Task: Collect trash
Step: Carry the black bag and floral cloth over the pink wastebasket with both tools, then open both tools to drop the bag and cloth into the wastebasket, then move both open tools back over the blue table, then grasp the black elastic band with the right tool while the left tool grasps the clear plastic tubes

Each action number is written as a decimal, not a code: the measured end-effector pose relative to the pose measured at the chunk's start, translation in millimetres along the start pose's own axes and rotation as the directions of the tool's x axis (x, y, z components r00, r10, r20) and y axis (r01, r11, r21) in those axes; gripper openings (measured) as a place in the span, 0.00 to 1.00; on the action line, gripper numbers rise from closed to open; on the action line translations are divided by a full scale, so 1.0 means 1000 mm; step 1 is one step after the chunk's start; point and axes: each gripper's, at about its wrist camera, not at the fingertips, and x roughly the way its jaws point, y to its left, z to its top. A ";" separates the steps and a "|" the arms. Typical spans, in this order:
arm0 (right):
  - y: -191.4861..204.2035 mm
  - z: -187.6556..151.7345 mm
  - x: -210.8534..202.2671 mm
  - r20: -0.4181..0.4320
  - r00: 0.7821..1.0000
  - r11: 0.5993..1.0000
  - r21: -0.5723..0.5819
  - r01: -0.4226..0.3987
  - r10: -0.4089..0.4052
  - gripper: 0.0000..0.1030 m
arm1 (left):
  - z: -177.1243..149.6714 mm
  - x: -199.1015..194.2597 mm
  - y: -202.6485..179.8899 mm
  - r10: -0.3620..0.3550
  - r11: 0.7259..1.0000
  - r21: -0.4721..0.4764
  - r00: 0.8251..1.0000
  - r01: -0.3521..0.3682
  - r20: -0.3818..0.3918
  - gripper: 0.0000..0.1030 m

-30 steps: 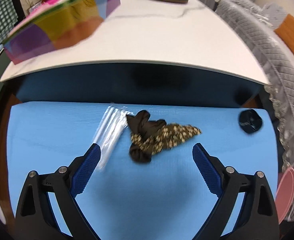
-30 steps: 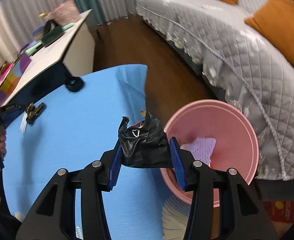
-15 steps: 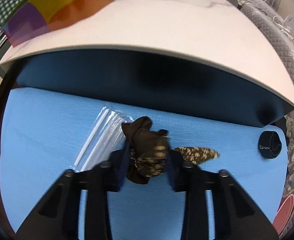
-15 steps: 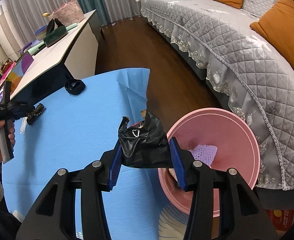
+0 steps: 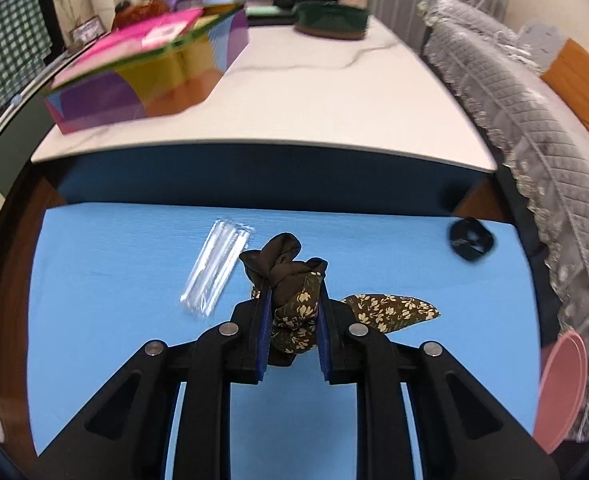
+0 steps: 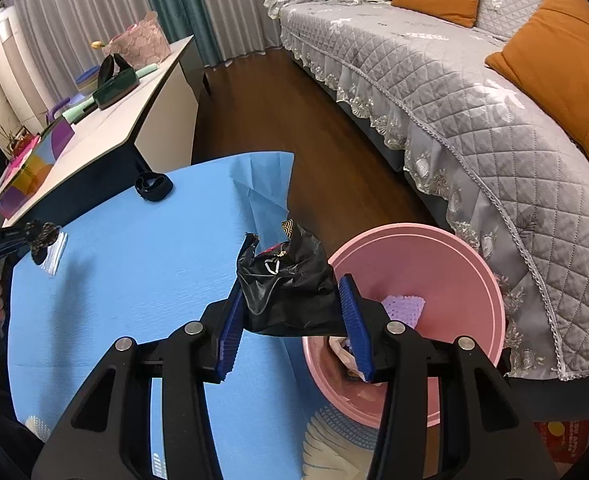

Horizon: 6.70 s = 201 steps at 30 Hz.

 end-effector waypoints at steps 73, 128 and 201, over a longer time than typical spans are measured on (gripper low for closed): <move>-0.131 -0.032 -0.023 0.065 0.996 0.985 0.167 0.044 -0.055 0.45 | -0.148 -0.081 -0.355 -0.354 0.743 0.556 0.924 0.372 -0.146 0.18; -0.001 -0.009 -0.045 0.119 0.990 0.995 0.059 -0.084 0.077 0.88 | -0.096 -0.107 -0.081 -0.073 0.969 0.235 0.997 0.075 -0.020 0.82; 0.125 -0.008 -0.005 -0.007 0.994 0.979 -0.172 -0.108 0.109 0.14 | 0.005 0.108 0.098 0.000 1.000 -0.007 0.993 -0.001 -0.121 0.04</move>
